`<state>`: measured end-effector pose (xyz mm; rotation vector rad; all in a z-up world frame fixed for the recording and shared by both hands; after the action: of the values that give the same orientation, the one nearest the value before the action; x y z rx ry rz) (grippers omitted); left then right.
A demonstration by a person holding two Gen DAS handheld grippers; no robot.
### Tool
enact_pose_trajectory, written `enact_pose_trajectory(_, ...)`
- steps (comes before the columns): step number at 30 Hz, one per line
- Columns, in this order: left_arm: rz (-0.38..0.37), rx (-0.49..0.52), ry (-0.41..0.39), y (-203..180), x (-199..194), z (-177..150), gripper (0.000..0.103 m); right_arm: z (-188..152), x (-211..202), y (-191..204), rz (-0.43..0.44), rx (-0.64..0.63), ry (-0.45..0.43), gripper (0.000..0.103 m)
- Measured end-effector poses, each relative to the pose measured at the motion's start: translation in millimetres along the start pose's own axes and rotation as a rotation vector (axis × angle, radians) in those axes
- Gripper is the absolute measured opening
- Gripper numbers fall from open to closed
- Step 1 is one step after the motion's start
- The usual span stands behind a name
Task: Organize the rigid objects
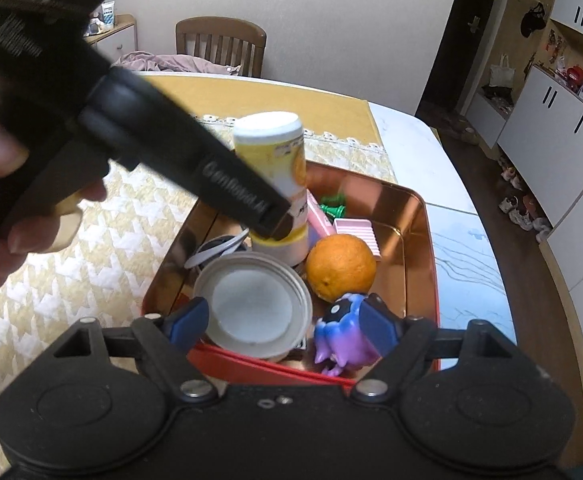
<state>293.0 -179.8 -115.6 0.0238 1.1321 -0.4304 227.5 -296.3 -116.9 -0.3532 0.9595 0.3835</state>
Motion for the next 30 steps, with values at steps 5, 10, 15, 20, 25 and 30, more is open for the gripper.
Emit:
enact_pose_trajectory(5,-0.001,0.017,0.004,1,-7,-12,0.044,-4,-5,-1,0.009,0.023,-0.003,0.082)
enact_pose_trajectory(10,-0.017,0.037,-0.009,0,-15,-21,0.045,-6,-9,-6,0.014,0.064,-0.006,0.083)
enact_pose_trajectory(15,-0.025,0.035,-0.031,-1,-27,-32,0.052,-7,-18,-9,0.023,0.096,-0.024,0.084)
enact_pose_trajectory(20,-0.011,0.039,-0.061,-3,-43,-43,0.052,-10,-29,-11,0.033,0.111,-0.045,0.085)
enact_pose_trajectory(25,0.019,0.063,-0.101,-10,-64,-55,0.052,-14,-44,-13,0.048,0.141,-0.069,0.088)
enact_pose_trajectory(30,0.05,0.064,-0.149,-15,-85,-69,0.062,-22,-60,-19,0.073,0.198,-0.104,0.093)
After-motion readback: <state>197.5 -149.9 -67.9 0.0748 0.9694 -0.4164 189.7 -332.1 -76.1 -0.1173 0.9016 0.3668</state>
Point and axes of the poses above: each gripper's, at about its wrist camera, not at the fingertips, and x roughly the way its jaws point, y to its left, z to its top, the point moved 1 cm from there along x, roughly the way its jaws point, and after that the axes turned 10 degrees about y, right-handed, at the moved point
